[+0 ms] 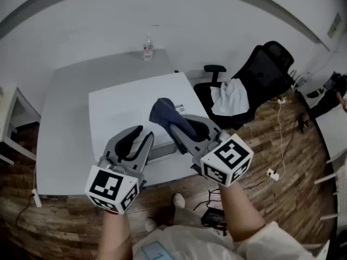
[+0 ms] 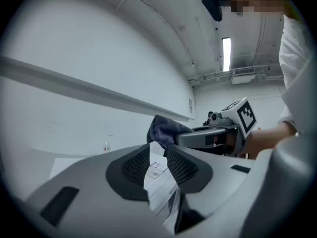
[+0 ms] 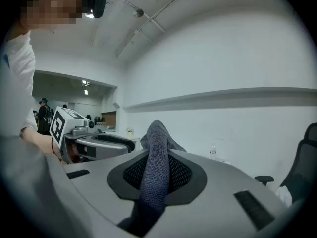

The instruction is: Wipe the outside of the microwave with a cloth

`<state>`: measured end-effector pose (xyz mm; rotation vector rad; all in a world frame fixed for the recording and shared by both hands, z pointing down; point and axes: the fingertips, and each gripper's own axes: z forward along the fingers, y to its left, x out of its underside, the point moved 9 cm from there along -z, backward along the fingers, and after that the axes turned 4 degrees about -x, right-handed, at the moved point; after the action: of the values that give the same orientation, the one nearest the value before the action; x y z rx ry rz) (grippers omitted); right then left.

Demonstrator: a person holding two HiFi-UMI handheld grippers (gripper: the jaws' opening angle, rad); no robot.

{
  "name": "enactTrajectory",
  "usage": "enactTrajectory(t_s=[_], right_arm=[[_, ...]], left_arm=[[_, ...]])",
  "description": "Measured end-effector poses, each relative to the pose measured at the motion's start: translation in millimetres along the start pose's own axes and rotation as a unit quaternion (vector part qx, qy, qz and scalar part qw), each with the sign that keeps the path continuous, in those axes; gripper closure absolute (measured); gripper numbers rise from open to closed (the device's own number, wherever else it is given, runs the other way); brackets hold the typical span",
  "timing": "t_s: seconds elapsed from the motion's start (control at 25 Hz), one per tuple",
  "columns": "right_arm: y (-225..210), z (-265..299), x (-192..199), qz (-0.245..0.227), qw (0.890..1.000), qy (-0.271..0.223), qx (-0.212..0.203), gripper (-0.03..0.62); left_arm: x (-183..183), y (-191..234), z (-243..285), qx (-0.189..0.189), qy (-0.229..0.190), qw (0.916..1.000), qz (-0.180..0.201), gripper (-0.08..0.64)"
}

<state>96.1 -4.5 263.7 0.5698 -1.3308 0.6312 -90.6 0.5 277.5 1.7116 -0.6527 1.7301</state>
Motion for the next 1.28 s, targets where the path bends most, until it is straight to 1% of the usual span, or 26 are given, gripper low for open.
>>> enactTrajectory(t_s=[0.16,0.52,0.76,0.96,1.12,1.28], right_arm=[[0.9,-1.5,-2.7,-0.003,1.0,-0.003,-0.002,0.52],[-0.7,-3.2,-4.2,-0.003,1.0,-0.003,-0.006,0.52],[-5.9,-3.4,-3.5,0.022,1.0,-0.014,-0.008,0.52],[-24.1,-11.4,-0.5,0.037,0.999,-0.001,0.0,0.518],[-53.9,-10.5,0.0,0.049,0.999,0.01,0.011,0.519],[-93.9,-1.8,-0.7,0.054,0.997,0.031,0.048,0.519]], left_arm=[[-1.7,0.3,-0.1,0.001,-0.009,1.0,0.001,0.451],[-3.2,-4.6,2.6,0.005,-0.011,0.9999,-0.001,0.453],[-1.9,-1.8,-0.8,-0.003,-0.011,0.9999,-0.005,0.454],[3.7,-6.3,0.6,-0.014,-0.009,0.9998,-0.014,0.456],[-4.3,-9.3,25.0,-0.03,-0.006,0.9995,-0.008,0.456],[-12.5,-12.2,47.4,-0.048,-0.008,0.9988,-0.004,0.456]])
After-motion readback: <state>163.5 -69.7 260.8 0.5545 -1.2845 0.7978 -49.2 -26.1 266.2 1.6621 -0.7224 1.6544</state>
